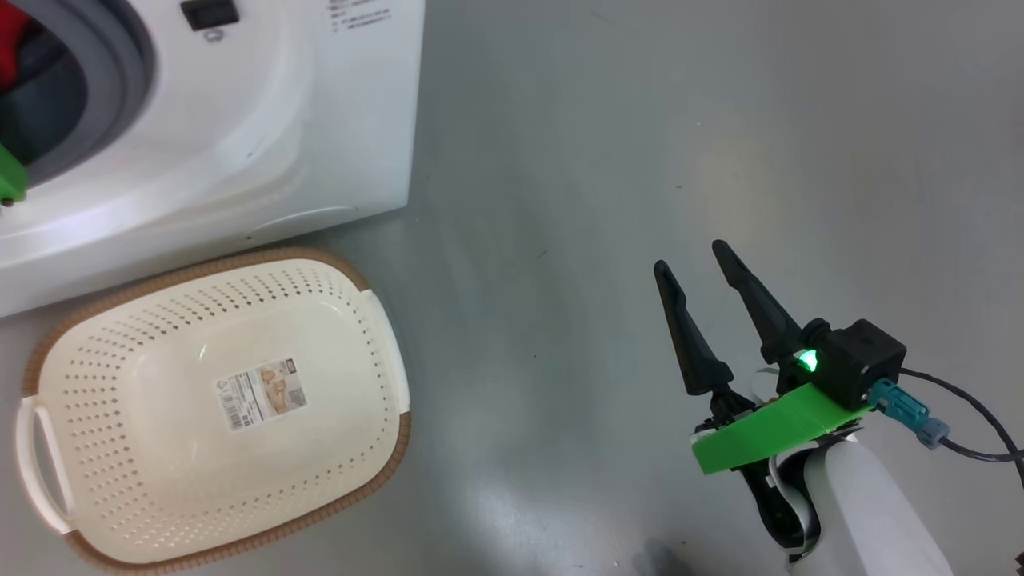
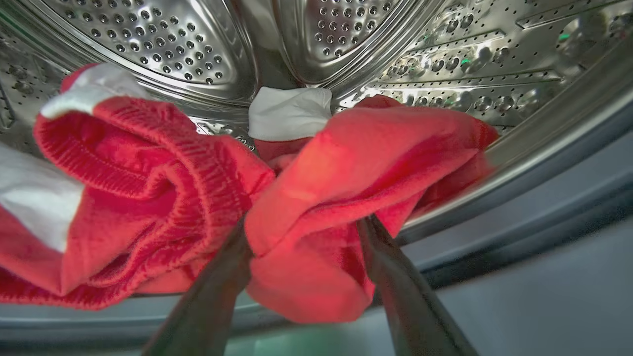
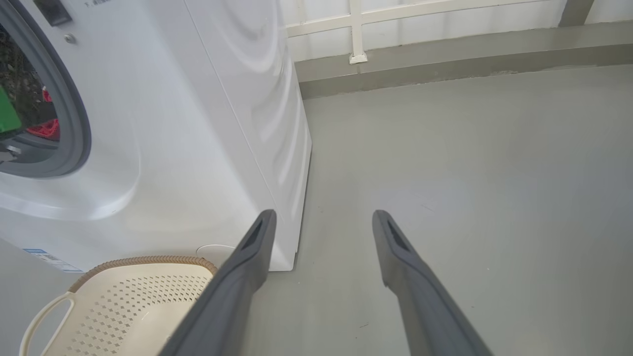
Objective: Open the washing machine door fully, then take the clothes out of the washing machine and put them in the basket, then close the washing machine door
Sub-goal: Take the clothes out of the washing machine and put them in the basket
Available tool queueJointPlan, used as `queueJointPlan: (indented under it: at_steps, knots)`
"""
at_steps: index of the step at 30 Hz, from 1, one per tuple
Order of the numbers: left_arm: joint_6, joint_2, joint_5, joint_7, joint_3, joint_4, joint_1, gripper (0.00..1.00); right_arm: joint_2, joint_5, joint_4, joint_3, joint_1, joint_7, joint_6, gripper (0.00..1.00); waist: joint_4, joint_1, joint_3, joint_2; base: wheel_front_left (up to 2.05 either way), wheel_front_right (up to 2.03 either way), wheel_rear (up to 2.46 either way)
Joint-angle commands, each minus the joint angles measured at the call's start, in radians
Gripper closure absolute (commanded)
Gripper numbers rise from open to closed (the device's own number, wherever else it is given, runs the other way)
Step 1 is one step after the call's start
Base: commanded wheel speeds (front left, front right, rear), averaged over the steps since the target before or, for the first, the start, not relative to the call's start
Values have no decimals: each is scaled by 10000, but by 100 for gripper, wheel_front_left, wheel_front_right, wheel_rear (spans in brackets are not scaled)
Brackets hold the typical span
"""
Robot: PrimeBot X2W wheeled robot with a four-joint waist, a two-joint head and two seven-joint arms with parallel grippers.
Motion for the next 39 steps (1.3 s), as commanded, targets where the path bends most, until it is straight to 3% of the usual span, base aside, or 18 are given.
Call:
queueJointPlan:
  at_steps: [1, 2, 3, 4, 14, 23, 31, 39]
  knots:
    - [-29, 549, -91, -78, 35, 21, -369, 0, 76, -121, -245, 246, 6, -118, 16, 0, -88, 0, 75, -1, 0, 0, 0]
    - [-29, 552, -119, -91, -5, 84, -424, 18, 80, -125, -251, 243, -1, -118, 16, 0, -96, 0, 82, -1, 0, 0, 0]
    - [-29, 550, -148, -114, -45, 137, -465, 66, 84, -129, -259, 235, -7, -118, 16, 0, -101, 0, 83, -1, 0, 0, 0]
    - [-29, 541, -186, -146, -76, 188, -495, 100, 87, -134, -262, 226, -11, -118, 16, 0, -103, 0, 67, -1, 0, 0, 0]
    - [-29, 312, -805, -574, -255, 159, -336, 100, 103, -155, -165, 133, -13, -118, 16, 0, 76, 0, -232, -1, 0, 0, 0]
    - [-29, 194, -1515, -931, 73, -724, 604, 100, -21, -161, -66, -27, 201, -118, 16, 0, 491, 0, -933, -1, 0, 0, 0]
    - [-29, 53, -892, -938, 1544, -2290, 2154, 100, -211, -149, -36, -146, 443, -118, 16, 0, 843, 0, -1563, -1, 0, 0, 0]
    - [-29, -527, 209, -940, 3244, -4070, 3975, 100, -511, -95, -3, -359, 840, -118, 16, 0, 1195, 0, -2233, -1, 0, 0, 0]
